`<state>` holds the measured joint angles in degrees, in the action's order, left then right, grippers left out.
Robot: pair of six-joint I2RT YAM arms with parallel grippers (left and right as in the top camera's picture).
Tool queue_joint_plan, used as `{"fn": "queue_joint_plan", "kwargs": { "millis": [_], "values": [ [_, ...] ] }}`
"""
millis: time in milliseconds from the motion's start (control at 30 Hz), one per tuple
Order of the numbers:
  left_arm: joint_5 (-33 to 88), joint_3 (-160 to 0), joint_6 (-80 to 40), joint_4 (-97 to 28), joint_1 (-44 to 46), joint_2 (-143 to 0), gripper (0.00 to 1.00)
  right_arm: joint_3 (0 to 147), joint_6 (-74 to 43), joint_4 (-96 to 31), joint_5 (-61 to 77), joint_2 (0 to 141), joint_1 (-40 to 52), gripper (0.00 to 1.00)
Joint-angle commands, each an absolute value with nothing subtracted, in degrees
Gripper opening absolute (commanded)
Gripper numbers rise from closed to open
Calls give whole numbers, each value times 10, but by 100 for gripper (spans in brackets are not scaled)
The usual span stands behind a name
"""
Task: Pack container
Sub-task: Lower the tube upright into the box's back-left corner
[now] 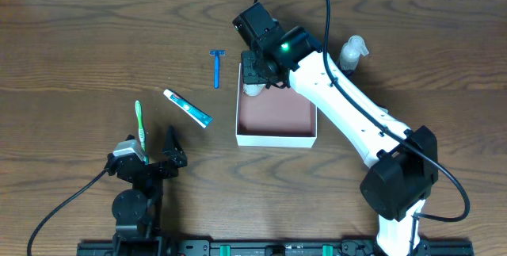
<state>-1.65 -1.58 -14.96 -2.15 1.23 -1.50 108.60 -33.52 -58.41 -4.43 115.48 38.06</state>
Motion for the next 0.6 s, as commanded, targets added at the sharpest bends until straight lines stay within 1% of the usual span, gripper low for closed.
{"fn": "queue_joint_plan", "kwargs": {
  "millis": [0, 100, 200, 400, 467, 567],
  "values": [
    [-21, -2, -144, -40, 10, -15, 98, 1089, -342, -578, -52, 1155, 387, 3],
    [-21, -2, -144, -40, 10, -15, 98, 1089, -342, -576, -52, 1155, 387, 12],
    [-21, -2, -144, -40, 10, -15, 98, 1089, -342, -576, -52, 1155, 387, 15],
    [-21, -2, -144, -40, 10, -15, 98, 1089, -342, -576, -52, 1155, 387, 18],
    [-21, -2, -144, -40, 10, -15, 98, 1089, -342, -576, -52, 1155, 387, 20],
    [-21, -2, -144, -40, 10, -15, 98, 1089, -342, -576, -52, 1155, 387, 26]
  ]
}}
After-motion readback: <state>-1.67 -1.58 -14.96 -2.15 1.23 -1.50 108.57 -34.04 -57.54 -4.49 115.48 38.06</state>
